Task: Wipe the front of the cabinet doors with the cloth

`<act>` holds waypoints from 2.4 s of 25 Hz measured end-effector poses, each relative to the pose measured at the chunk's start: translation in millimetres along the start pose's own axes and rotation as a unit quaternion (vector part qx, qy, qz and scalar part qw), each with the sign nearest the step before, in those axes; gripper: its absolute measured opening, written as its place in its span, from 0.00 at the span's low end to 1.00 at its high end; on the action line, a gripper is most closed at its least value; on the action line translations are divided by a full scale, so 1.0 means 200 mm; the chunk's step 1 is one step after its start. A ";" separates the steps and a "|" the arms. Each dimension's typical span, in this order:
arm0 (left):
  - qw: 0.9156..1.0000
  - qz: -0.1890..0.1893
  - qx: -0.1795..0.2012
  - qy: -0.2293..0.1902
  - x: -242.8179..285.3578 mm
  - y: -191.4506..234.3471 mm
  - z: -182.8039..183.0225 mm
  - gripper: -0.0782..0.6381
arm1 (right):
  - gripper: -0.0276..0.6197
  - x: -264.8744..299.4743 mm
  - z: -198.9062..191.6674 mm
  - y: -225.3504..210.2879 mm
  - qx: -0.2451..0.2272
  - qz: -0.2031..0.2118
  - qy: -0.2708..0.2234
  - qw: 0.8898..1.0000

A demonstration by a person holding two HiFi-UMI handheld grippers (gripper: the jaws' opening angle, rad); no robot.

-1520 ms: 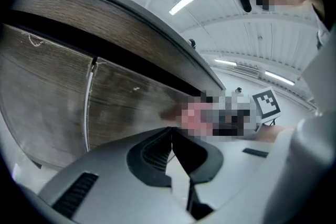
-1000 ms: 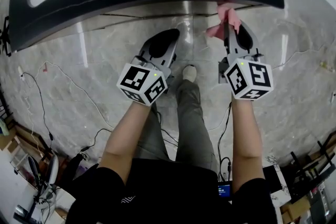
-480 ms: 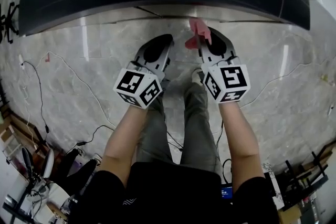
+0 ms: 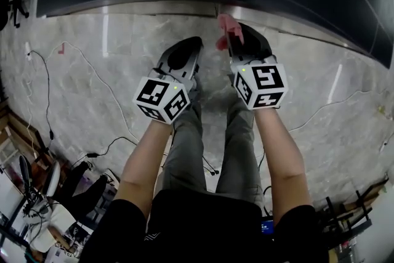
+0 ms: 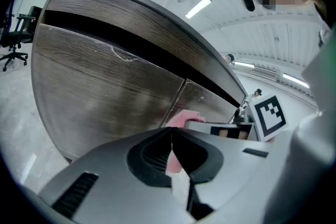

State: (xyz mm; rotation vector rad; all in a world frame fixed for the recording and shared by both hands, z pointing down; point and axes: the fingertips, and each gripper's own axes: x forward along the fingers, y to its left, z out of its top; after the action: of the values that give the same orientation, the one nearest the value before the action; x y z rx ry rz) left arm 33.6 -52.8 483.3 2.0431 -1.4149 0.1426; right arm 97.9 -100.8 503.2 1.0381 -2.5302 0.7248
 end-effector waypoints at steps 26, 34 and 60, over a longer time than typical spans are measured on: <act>0.997 -0.074 0.024 0.030 0.36 -0.50 -0.12 0.12 | 0.12 -0.48 -0.02 -0.63 0.049 -0.095 -0.023 0.994; 0.995 -0.092 0.033 0.038 0.49 -0.68 -0.17 0.12 | 0.12 -0.70 -0.05 -0.94 0.061 -0.145 -0.033 0.987; 0.998 -0.051 0.028 0.029 0.29 -0.37 -0.12 0.12 | 0.12 -0.48 -0.14 -0.59 0.072 -0.108 -0.013 0.991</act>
State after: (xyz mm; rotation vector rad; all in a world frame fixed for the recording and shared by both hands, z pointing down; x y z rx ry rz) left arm 127.9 -69.5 494.8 2.1345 -1.2825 0.1985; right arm 251.8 -102.6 521.5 1.3522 -2.3653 0.8457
